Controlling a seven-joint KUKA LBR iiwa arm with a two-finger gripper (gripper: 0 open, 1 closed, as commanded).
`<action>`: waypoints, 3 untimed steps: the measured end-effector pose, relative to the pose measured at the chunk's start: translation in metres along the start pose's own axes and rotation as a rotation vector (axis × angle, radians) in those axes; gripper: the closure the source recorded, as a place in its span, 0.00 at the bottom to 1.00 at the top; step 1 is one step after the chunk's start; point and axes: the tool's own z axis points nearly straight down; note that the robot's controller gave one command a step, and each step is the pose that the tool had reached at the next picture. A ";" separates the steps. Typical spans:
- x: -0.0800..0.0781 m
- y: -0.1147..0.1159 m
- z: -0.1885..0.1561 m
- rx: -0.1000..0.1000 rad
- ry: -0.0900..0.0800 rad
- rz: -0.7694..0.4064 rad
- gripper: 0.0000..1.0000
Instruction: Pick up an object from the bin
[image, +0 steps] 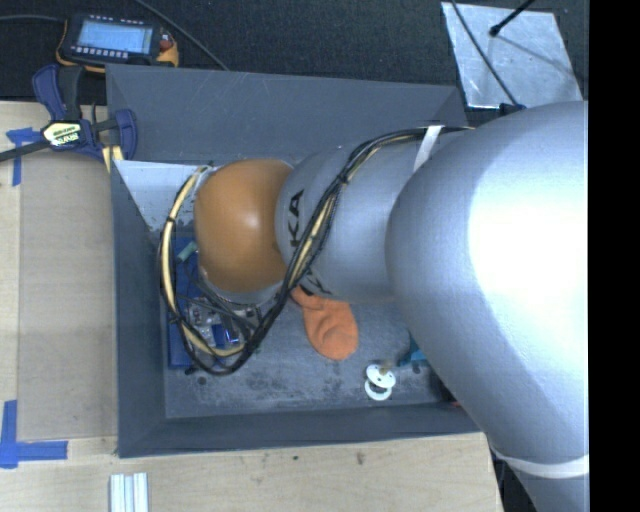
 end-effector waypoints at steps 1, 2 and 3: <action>0.000 -0.001 0.001 -0.008 -0.003 -0.037 1.00; 0.022 -0.003 0.003 -0.008 -0.045 -0.114 1.00; -0.001 0.005 -0.004 0.003 -0.006 -0.111 1.00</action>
Offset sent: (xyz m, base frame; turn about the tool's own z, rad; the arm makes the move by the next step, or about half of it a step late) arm -0.0268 -0.0133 -0.0100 -0.1145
